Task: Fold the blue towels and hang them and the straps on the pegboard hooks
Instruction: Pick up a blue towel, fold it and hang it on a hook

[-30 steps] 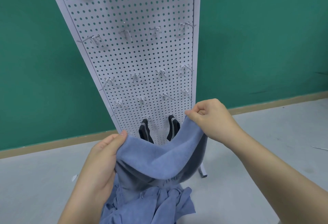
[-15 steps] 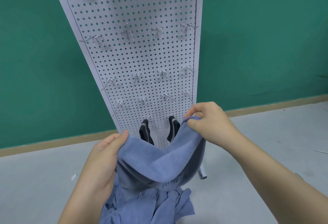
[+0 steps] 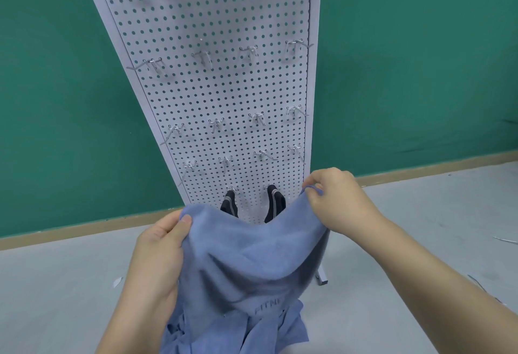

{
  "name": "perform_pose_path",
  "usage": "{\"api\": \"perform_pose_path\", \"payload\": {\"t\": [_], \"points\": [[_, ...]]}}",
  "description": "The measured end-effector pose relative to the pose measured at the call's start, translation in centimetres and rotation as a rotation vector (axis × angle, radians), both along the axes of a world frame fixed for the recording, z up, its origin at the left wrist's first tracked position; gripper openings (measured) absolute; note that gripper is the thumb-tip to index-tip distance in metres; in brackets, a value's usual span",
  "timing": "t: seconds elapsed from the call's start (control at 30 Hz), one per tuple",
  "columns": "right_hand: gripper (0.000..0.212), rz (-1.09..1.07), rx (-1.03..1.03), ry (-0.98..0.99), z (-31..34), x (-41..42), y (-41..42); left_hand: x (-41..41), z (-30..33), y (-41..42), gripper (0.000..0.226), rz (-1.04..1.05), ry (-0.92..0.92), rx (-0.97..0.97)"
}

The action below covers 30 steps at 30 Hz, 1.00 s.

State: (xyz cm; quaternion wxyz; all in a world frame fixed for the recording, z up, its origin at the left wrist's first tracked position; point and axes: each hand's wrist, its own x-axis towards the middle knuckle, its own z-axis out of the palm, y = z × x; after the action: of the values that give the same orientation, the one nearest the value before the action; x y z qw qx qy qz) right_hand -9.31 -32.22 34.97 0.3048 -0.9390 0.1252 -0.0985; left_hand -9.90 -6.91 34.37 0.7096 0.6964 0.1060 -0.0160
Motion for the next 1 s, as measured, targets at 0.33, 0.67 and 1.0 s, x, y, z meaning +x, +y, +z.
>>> {"api": "perform_pose_path", "payload": {"t": [0.33, 0.67, 1.0], "points": [[0.037, -0.072, -0.029, 0.096, 0.1, 0.0, -0.4, 0.6, 0.0, 0.3, 0.019, 0.222, 0.107, -0.2], [0.051, 0.014, 0.286, 0.114, 1.1, -0.3, -0.5, 0.5, 0.3, -0.2, 0.024, 0.278, 0.116, -0.236], [0.039, 0.004, 0.937, 0.225, 1.6, -0.4, -1.3, 1.5, -0.2, 0.9, 0.018, 0.33, -0.008, -0.409]]}}
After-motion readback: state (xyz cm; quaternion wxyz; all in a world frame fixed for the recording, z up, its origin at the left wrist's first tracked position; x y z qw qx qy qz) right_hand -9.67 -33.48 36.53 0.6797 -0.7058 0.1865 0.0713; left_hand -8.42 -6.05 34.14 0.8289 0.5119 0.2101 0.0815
